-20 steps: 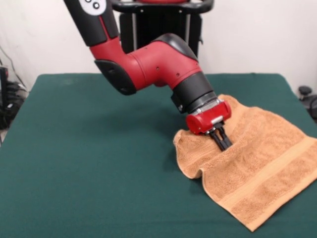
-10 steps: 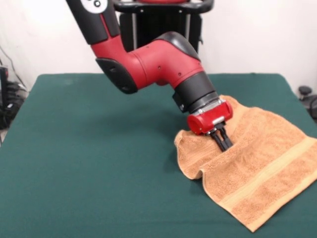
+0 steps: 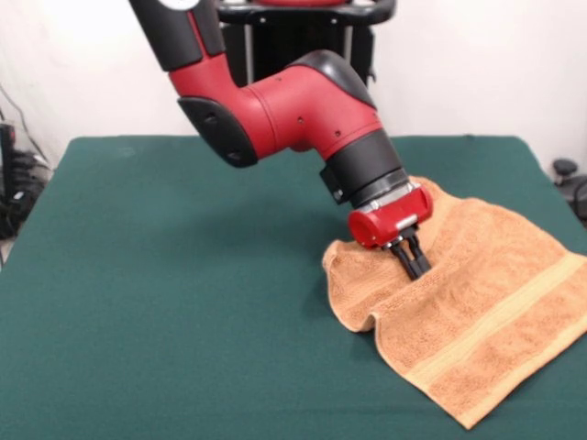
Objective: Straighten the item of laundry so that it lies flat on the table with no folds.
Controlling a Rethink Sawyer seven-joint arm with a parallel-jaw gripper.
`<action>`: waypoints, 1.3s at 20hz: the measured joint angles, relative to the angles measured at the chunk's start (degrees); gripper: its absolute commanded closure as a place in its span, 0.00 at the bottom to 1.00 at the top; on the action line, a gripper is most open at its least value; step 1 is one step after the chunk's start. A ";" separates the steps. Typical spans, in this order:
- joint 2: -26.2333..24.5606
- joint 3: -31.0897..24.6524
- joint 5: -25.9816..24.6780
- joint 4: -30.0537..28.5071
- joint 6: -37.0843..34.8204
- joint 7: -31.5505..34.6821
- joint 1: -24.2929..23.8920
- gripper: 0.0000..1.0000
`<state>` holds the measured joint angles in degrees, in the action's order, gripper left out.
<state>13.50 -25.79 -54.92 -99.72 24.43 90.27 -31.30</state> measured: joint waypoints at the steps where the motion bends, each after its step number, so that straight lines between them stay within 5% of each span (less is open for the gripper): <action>1: 0.17 -0.12 0.00 -0.02 -0.49 0.00 0.01 1.00; 26: 3.51 -2.10 2.89 -0.53 -10.97 0.00 0.51 1.00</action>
<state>17.01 -27.89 -52.03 -100.25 13.46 90.27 -30.80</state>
